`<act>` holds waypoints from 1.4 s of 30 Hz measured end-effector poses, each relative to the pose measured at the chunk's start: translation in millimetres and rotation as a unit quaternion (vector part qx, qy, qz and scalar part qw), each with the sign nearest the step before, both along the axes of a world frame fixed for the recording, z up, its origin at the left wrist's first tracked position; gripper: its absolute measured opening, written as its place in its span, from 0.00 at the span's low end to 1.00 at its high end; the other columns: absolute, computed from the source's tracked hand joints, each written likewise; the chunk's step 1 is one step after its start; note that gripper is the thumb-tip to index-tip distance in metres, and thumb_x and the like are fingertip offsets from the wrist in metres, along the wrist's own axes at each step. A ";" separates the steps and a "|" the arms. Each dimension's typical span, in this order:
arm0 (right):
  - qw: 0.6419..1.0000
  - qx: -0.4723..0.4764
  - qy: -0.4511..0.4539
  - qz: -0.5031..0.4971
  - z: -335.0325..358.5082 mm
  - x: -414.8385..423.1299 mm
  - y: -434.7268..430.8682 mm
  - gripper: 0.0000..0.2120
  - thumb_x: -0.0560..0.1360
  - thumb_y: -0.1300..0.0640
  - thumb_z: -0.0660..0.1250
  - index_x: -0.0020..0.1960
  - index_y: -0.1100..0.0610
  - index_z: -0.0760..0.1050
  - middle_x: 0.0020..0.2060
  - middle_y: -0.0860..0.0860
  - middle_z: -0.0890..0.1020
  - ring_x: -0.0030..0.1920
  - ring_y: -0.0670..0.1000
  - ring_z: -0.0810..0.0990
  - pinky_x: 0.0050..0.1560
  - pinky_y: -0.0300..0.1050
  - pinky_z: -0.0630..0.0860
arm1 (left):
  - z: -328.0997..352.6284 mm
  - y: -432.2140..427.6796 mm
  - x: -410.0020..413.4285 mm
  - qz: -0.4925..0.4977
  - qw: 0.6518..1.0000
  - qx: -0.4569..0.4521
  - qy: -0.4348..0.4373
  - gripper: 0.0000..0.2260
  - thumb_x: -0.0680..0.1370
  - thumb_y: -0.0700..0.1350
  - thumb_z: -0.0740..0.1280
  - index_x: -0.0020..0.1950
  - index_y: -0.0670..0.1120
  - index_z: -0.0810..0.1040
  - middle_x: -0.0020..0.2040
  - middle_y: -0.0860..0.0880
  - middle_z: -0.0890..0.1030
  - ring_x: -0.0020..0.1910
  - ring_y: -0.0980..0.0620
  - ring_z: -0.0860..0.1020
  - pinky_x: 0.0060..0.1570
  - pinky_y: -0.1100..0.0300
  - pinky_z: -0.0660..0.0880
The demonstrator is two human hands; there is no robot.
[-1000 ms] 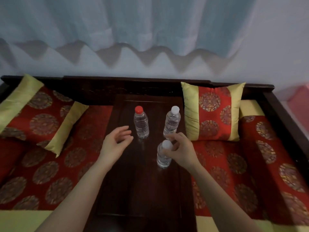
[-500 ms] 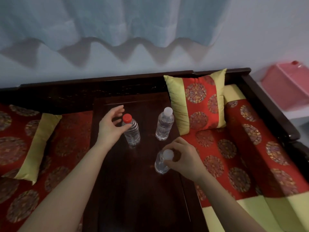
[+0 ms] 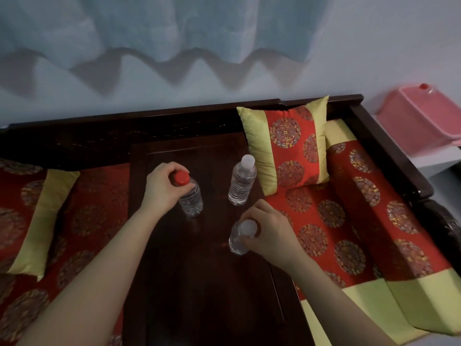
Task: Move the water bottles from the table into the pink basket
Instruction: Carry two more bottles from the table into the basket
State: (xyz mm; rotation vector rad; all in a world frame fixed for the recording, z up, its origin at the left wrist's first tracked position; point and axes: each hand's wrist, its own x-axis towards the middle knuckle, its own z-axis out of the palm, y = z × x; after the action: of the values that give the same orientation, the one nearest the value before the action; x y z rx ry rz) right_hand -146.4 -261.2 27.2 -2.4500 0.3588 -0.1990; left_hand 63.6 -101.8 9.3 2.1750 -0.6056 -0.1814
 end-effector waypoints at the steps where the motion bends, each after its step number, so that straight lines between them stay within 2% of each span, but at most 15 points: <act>1: 1.000 -0.003 0.002 -0.004 -0.2 1.1 -0.6 0.12 0.63 0.53 0.72 0.45 0.54 0.78 0.44 0.45 0.75 0.38 0.47 0.77 0.37 0.49 0.77 | 0.5 1.2 -0.2 0.003 1.000 0.001 0.005 0.13 0.65 0.42 0.78 0.47 0.49 0.80 0.47 0.49 0.80 0.46 0.55 0.76 0.42 0.71 0.67; 2: 1.000 -0.001 0.004 -0.009 -0.6 1.8 -0.6 0.12 0.62 0.54 0.72 0.45 0.54 0.78 0.43 0.46 0.75 0.38 0.48 0.77 0.37 0.48 0.77 | 1.1 3.9 -0.9 0.006 1.000 -0.001 0.009 0.13 0.65 0.42 0.79 0.47 0.49 0.81 0.47 0.49 0.81 0.46 0.54 0.77 0.42 0.70 0.68; 5: 0.999 0.031 0.000 -0.030 -2.0 1.1 -3.1 0.12 0.60 0.56 0.74 0.44 0.54 0.79 0.41 0.45 0.75 0.37 0.44 0.76 0.36 0.34 0.72 | 0.2 11.1 -6.3 0.015 1.000 -0.017 0.021 0.14 0.64 0.42 0.79 0.46 0.50 0.81 0.45 0.51 0.82 0.45 0.59 0.78 0.42 0.70 0.69; 6: 0.999 0.041 -0.003 -0.034 -2.4 0.6 -4.0 0.12 0.60 0.57 0.74 0.43 0.54 0.79 0.41 0.44 0.76 0.37 0.43 0.76 0.35 0.32 0.71 | -1.0 14.1 -9.3 0.018 0.999 -0.021 0.026 0.14 0.63 0.42 0.79 0.46 0.51 0.82 0.45 0.52 0.82 0.44 0.60 0.78 0.42 0.70 0.69; 11: 0.995 0.086 -0.012 -0.042 -4.1 -2.2 -9.3 0.13 0.59 0.59 0.75 0.43 0.51 0.81 0.41 0.44 0.79 0.41 0.42 0.78 0.39 0.30 0.73 | -2.1 27.5 -23.5 0.023 0.998 -0.028 0.045 0.15 0.62 0.43 0.80 0.44 0.56 0.81 0.43 0.56 0.82 0.43 0.61 0.79 0.41 0.69 0.71; 17: 0.986 0.146 -0.014 -0.077 -1.5 -12.6 -10.0 0.13 0.59 0.59 0.76 0.42 0.49 0.80 0.41 0.44 0.82 0.41 0.42 0.80 0.39 0.31 0.74 | 4.8 42.9 -42.2 0.013 0.998 -0.021 0.049 0.16 0.62 0.43 0.80 0.44 0.56 0.81 0.42 0.57 0.82 0.44 0.67 0.78 0.40 0.69 0.71; 23: 0.979 0.180 -0.041 -0.089 18.2 -32.4 -7.2 0.14 0.59 0.61 0.76 0.43 0.49 0.81 0.41 0.46 0.84 0.41 0.45 0.82 0.40 0.39 0.79 | 20.1 50.1 -61.6 -0.011 0.998 -0.041 0.041 0.17 0.61 0.42 0.80 0.43 0.57 0.79 0.40 0.57 0.82 0.42 0.63 0.80 0.38 0.69 0.76; 25: 0.977 0.178 -0.055 -0.105 25.7 -46.6 -9.1 0.14 0.60 0.62 0.77 0.43 0.49 0.81 0.40 0.45 0.85 0.39 0.45 0.82 0.40 0.41 0.80 | 27.2 47.1 -71.3 -0.037 0.997 -0.051 0.039 0.18 0.61 0.42 0.80 0.43 0.58 0.79 0.43 0.60 0.82 0.42 0.61 0.81 0.38 0.69 0.78; 29: 0.980 0.125 -0.066 -0.139 42.6 -85.9 -14.8 0.17 0.60 0.62 0.76 0.41 0.43 0.80 0.38 0.44 0.83 0.36 0.43 0.79 0.36 0.35 0.77 | 39.4 32.3 -94.9 -0.096 0.994 -0.052 0.032 0.18 0.61 0.43 0.80 0.43 0.58 0.79 0.44 0.62 0.81 0.41 0.61 0.80 0.38 0.73 0.75; 31: 0.982 0.086 -0.056 -0.161 51.2 -111.7 -19.7 0.18 0.59 0.60 0.76 0.40 0.39 0.78 0.38 0.43 0.81 0.37 0.42 0.77 0.35 0.32 0.73 | 42.9 23.2 -110.6 -0.122 0.991 -0.048 0.031 0.17 0.60 0.44 0.80 0.43 0.58 0.79 0.43 0.60 0.82 0.41 0.61 0.80 0.38 0.72 0.76; 33: 0.981 0.057 -0.032 -0.183 58.9 -141.8 -26.9 0.15 0.58 0.57 0.76 0.39 0.41 0.78 0.39 0.43 0.79 0.38 0.42 0.77 0.36 0.33 0.71 | 46.4 12.7 -129.9 -0.144 0.988 -0.045 0.034 0.16 0.61 0.44 0.80 0.43 0.57 0.80 0.40 0.56 0.82 0.42 0.61 0.80 0.40 0.70 0.77; 37: 0.969 0.027 0.025 -0.244 67.4 -209.7 -47.3 0.13 0.57 0.54 0.75 0.40 0.46 0.78 0.41 0.43 0.79 0.40 0.42 0.78 0.34 0.35 0.69 | 54.2 -9.1 -168.7 -0.191 0.980 -0.040 0.033 0.15 0.61 0.42 0.80 0.41 0.56 0.80 0.41 0.55 0.83 0.43 0.63 0.79 0.42 0.72 0.76; 42: 0.938 0.047 0.012 -0.344 86.2 -318.1 -78.1 0.15 0.58 0.60 0.77 0.38 0.45 0.79 0.39 0.43 0.82 0.38 0.43 0.78 0.33 0.34 0.69 | 69.5 -53.1 -231.4 -0.242 0.969 -0.039 0.023 0.15 0.61 0.41 0.80 0.41 0.54 0.80 0.39 0.54 0.83 0.42 0.63 0.80 0.39 0.73 0.74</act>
State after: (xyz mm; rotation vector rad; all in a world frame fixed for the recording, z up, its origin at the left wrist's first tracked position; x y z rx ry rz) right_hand -464.5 -339.3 113.4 -2.1407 1.2014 -0.4328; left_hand -167.8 -155.0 78.8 1.9084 -1.0917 -0.4562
